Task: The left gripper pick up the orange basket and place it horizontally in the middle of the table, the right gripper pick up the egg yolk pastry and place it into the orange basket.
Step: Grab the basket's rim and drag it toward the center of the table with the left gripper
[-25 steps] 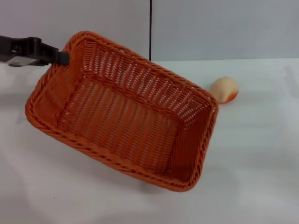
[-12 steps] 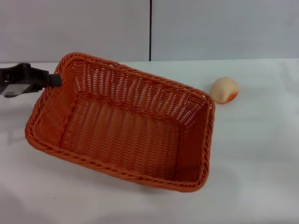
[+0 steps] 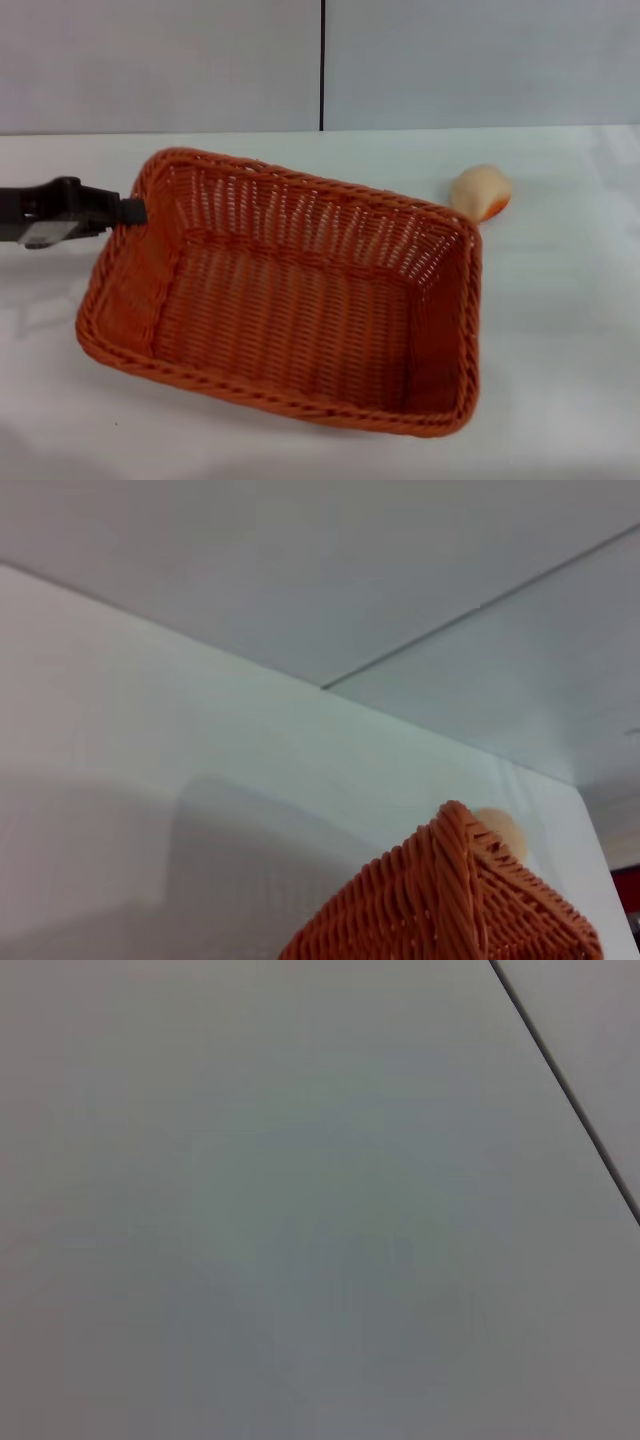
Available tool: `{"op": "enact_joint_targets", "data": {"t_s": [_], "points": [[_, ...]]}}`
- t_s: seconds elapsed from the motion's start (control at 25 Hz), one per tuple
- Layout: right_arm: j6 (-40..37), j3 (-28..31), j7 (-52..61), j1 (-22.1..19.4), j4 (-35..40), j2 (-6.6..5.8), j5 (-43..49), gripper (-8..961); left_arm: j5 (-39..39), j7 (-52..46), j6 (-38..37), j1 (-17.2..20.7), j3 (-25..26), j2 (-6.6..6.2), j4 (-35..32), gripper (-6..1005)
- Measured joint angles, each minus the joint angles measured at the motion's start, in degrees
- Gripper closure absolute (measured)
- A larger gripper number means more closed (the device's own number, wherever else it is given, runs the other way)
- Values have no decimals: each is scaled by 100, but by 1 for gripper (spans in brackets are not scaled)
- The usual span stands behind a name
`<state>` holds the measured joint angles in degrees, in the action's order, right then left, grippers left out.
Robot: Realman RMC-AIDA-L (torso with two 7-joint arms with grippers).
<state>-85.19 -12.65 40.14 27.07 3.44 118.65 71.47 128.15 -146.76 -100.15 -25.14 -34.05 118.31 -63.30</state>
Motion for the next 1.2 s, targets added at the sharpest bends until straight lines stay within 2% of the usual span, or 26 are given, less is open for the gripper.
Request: {"op": "enact_joint_targets", "data": {"t_s": [0.08, 0.2, 0.32, 0.72, 0.92, 1.12, 1.2], "points": [[15, 0, 3, 3, 6, 0, 0, 339, 0, -1, 21, 17, -97, 9, 25, 828], [39, 0, 10, 15, 30, 0, 0, 339, -84, -15, 179, 141, -532, 24, 104, 828], [39, 0, 11, 23, 46, 0, 0, 339, -202, -15, 227, 209, -653, 24, 149, 829], [106, -1, 16, 107, 60, 0, 0, 340, -340, 44, 23, 318, -721, -52, 166, 808], [109, -1, 17, 108, 60, 1, 0, 339, -308, 187, -204, 310, -745, -250, 272, 773], [109, -1, 19, 84, 75, 0, 0, 339, -306, 229, -245, 333, -701, -443, 309, 574], [108, 0, 20, 71, 78, 0, -1, 339, -312, 313, -240, 336, -637, -487, 311, 540]]}}
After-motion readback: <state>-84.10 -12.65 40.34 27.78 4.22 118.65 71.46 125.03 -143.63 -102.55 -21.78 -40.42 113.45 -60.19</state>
